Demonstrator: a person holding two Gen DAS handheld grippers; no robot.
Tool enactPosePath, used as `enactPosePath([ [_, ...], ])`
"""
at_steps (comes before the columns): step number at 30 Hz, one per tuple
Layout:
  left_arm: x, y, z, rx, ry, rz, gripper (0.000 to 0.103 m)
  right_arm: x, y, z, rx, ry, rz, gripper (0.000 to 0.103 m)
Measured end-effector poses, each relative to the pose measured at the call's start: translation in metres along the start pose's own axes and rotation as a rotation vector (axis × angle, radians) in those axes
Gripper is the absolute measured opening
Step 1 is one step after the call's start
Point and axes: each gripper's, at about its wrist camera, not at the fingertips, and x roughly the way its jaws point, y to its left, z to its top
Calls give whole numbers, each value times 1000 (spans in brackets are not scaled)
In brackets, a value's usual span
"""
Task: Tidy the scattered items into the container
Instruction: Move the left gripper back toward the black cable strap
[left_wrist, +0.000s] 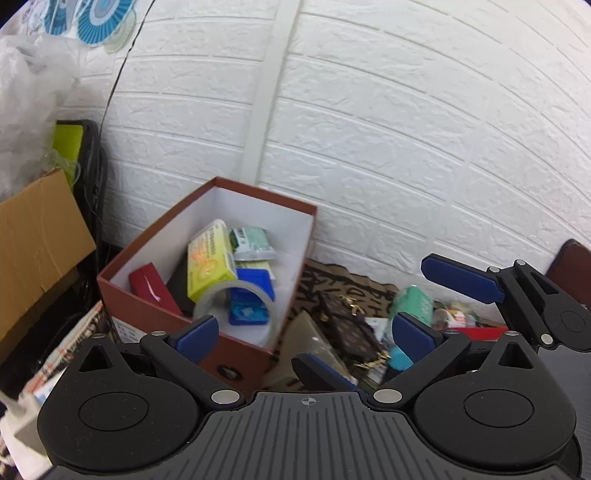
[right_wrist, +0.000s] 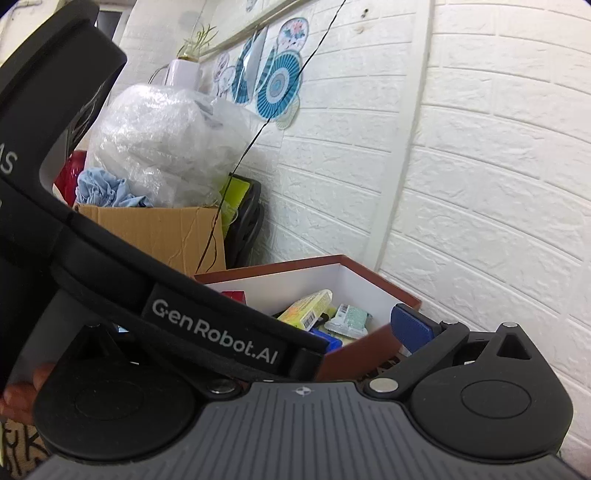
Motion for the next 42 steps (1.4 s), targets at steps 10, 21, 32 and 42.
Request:
enactPosePath([
  [10, -30, -68, -83, 37, 11, -26, 103, -89, -4, -51, 121, -6, -63, 103],
  [21, -14, -124, -163, 17, 179, -162, 103, -157, -3, -131, 163, 117, -204, 103],
  [32, 14, -147, -169, 73, 222, -169, 103, -173, -21, -174, 185, 198, -338, 103],
  [42, 76, -142, -141, 77, 220, -144, 99, -147, -63, -196, 331, 247, -349, 102],
])
